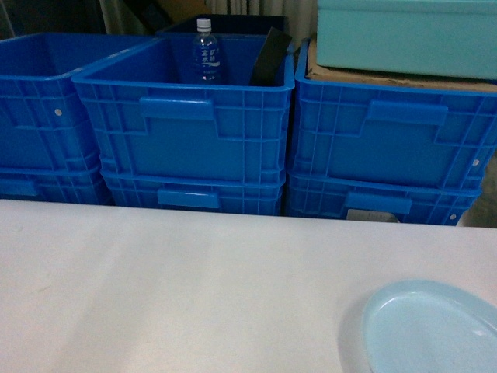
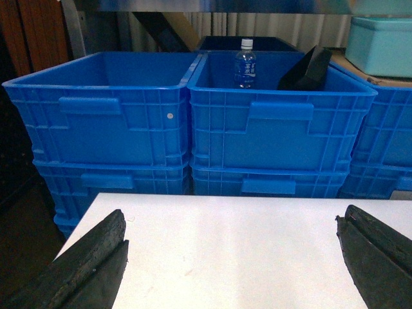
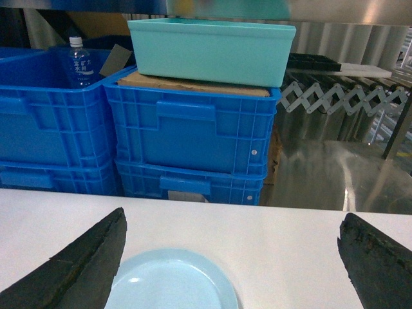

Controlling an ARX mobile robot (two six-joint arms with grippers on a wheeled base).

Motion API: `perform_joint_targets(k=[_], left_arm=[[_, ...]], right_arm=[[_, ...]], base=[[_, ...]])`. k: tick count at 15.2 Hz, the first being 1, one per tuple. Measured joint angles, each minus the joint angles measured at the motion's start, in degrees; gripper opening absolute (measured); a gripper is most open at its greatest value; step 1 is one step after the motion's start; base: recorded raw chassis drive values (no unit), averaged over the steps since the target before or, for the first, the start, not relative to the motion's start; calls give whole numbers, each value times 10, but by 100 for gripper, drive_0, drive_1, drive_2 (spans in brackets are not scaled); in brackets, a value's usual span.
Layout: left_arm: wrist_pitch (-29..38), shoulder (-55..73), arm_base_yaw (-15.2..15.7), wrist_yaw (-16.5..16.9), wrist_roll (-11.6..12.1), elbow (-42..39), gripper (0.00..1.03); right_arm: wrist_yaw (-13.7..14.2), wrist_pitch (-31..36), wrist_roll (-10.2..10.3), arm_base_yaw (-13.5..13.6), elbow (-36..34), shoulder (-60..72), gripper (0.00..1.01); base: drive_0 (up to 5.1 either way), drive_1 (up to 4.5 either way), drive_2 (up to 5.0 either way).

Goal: Place blue tray on left shelf second layer neatly

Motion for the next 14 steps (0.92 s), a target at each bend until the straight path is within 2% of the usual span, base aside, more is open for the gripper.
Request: perform_joint_targets(k=[14], left_arm=[[0,0,0,0,0,0,98]], right_arm=[[0,0,0,0,0,0,98]], base=[[0,0,0]])
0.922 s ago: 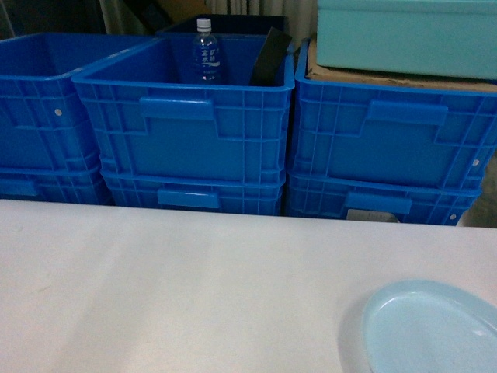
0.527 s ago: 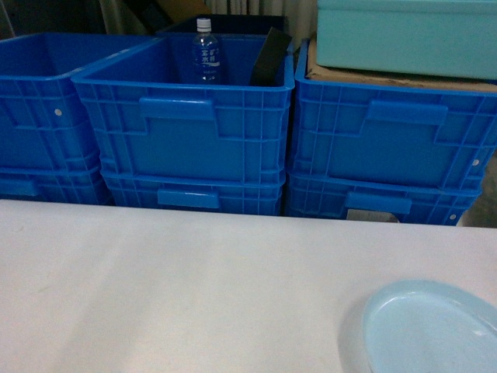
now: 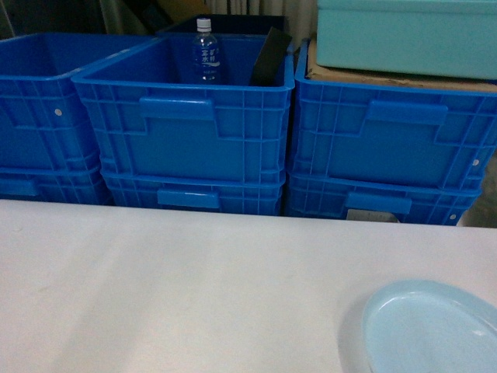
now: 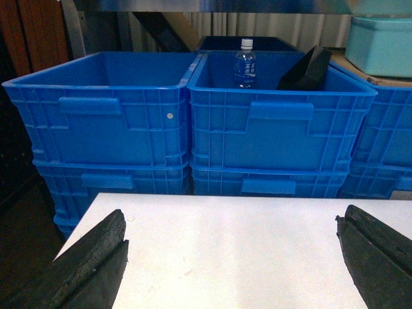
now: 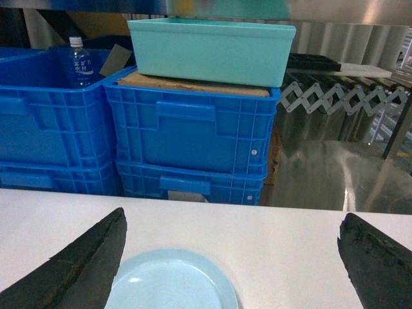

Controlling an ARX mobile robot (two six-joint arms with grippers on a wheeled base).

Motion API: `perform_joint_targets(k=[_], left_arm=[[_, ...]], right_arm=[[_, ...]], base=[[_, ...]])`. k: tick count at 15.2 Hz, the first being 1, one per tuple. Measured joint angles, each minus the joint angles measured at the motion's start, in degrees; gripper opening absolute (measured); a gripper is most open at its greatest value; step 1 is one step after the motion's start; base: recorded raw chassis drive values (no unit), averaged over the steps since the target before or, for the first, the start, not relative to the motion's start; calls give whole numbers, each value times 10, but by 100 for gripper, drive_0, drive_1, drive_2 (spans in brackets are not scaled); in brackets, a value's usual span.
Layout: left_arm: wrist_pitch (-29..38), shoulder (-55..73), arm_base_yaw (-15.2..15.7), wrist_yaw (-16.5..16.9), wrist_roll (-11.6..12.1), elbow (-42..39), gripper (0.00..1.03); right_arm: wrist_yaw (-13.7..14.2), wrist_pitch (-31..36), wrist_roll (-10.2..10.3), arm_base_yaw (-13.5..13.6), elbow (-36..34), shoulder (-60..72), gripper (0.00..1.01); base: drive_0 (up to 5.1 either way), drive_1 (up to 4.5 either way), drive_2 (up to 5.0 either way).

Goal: Place blue tray on left shelf second layer neatly

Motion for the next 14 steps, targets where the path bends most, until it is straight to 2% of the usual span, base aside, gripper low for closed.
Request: perform_joint_targets(k=[6,7,8,9,10,11,14], left_arm=[[0,0,0,0,0,0,98],[0,0,0,0,0,0,98],[0,0,0,0,0,0,98],[0,0,0,0,0,0,98],[0,0,0,0,0,0,98],[0,0,0,0,0,0,98],[0,0,0,0,0,0,98]], right_arm=[[0,0,0,0,0,0,98],[13,11,0,9,0,3,98],[59,66,-2,63,0,29,98],[91,94,-3,115,0,63,98],[103,134,-7,136,0,101,98],[101,164,-8,129,2,134,98],[33,272,-19,73,39,280,98]], base=[[0,0,0],[0,0,0],[0,0,0],[0,0,0],[0,0,0],[0,0,0],[0,0,0]])
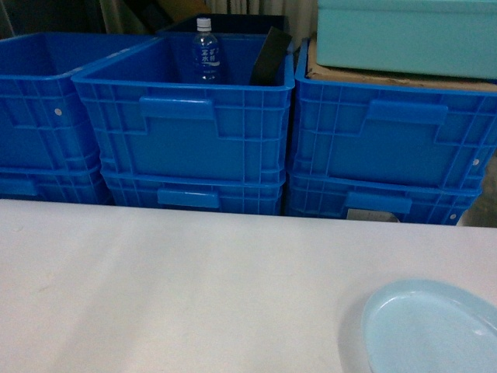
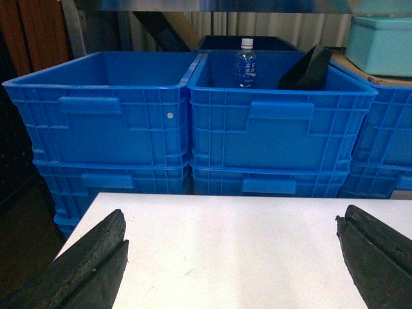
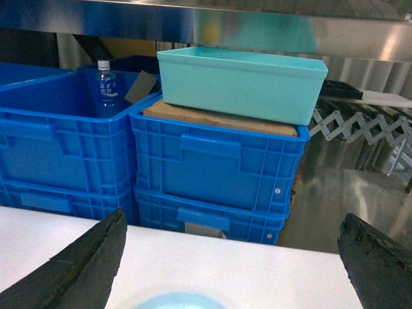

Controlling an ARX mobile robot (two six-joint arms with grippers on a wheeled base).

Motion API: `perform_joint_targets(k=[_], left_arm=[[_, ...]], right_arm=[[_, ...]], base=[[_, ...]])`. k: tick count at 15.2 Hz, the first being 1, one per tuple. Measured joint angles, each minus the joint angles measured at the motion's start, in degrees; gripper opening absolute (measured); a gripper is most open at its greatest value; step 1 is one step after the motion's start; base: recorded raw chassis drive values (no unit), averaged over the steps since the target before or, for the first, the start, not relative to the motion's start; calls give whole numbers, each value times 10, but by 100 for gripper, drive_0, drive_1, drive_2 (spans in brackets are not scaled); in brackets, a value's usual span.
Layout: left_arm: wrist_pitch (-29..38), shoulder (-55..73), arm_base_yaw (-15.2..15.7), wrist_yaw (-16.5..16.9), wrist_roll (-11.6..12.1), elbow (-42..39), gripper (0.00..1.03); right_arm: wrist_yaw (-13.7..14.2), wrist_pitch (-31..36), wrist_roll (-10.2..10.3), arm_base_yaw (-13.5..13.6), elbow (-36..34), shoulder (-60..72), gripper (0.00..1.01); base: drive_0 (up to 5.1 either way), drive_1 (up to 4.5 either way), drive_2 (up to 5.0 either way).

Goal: Place blue tray on left shelf second layer neatly

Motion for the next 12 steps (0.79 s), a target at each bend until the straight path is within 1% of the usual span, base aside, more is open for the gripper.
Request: perform_joint_targets(k=[1,2,3,4,5,6,7,8,9,10,12], left_arm=[[0,0,0,0,0,0,98],[0,0,0,0,0,0,98],[0,0,0,0,0,0,98],[0,0,0,0,0,0,98],[0,0,0,0,0,0,98],[0,0,0,0,0,0,98],[0,0,0,0,0,0,98],[0,0,0,0,0,0,98],[0,0,0,0,0,0,98],[0,0,0,0,0,0,98],[0,0,0,0,0,0,98]], right_arm=[[-26,16,-5,-18,11,38,98],[-62,19,-13,-37,19,88,98],[-90,45,-26,-55,19,137,98],[-131,52,-48,-94,38,223,98],[-147,73,-66,-121,61,290,98],[-160,96,-85,-141,97,381,98],[-168,105,-93,-148,122,438,98],[-180,87,-100,-151,146,483,98],[-186,87,-107,-151,158,520,98],[-191,99,-118,-151,169,568,98],[-183,134,-139,-151,190,680,98]], base=[[0,0,0],[0,0,0],[0,0,0],[0,0,0],[0,0,0],[0,0,0],[0,0,0],[0,0,0],[0,0,0],[0,0,0],[0,0,0]])
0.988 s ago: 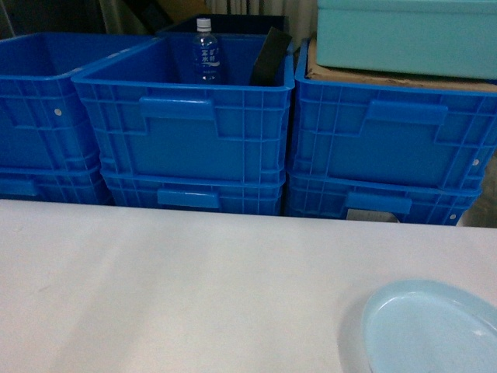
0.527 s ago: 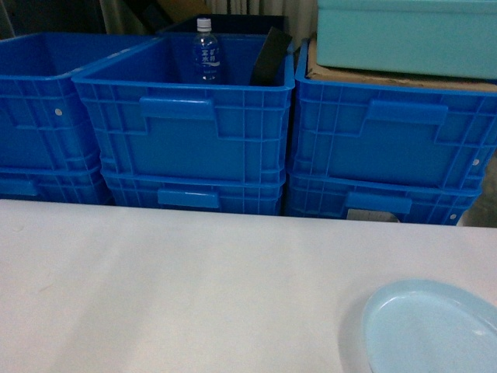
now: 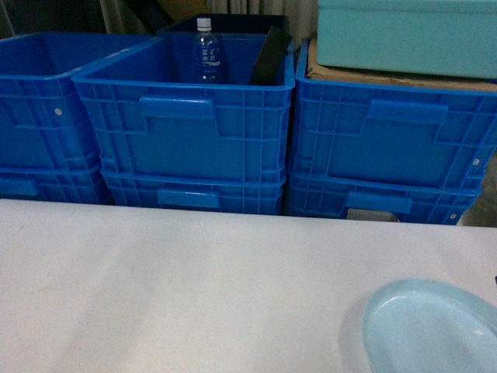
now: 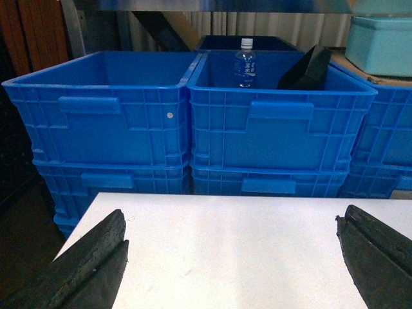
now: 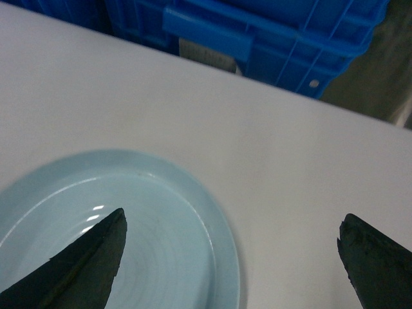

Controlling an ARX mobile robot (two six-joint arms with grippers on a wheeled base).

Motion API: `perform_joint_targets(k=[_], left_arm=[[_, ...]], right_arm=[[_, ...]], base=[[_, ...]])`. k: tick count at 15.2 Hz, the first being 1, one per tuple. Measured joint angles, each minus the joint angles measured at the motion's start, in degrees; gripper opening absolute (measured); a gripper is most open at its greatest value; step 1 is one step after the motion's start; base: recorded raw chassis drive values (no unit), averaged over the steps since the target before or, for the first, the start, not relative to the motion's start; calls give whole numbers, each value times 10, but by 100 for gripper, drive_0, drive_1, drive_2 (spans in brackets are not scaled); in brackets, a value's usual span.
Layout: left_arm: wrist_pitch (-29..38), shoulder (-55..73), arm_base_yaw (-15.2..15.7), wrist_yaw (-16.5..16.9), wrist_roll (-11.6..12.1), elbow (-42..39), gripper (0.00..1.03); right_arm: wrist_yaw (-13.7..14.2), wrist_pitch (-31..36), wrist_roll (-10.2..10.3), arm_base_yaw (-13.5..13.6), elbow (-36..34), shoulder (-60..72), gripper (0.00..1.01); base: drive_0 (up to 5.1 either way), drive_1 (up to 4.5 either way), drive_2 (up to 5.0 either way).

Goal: Place blue tray on left shelf second layer neatly

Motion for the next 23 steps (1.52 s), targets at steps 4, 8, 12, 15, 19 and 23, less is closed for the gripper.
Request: perform_joint_targets(k=[4,8,12,15,19,23], left_arm=[[0,0,0,0,0,0,98],[0,0,0,0,0,0,98],[0,0,0,0,0,0,98],[0,0,0,0,0,0,98],[0,0,0,0,0,0,98],[0,0,0,0,0,0,98]], right_arm=[[6,30,-12,-2,26,116,98],[2,53,-3,-10,38,207,98],[-16,87,19,-23,49,247,98],[-17,100,26,-28,51,260,91],[-37,77,42,-35,50,252,27],[-45,64,64,-42,30,225,2]], base=[[0,0,0],[0,0,0],[0,0,0],[0,0,0],[0,0,0],[0,0,0]])
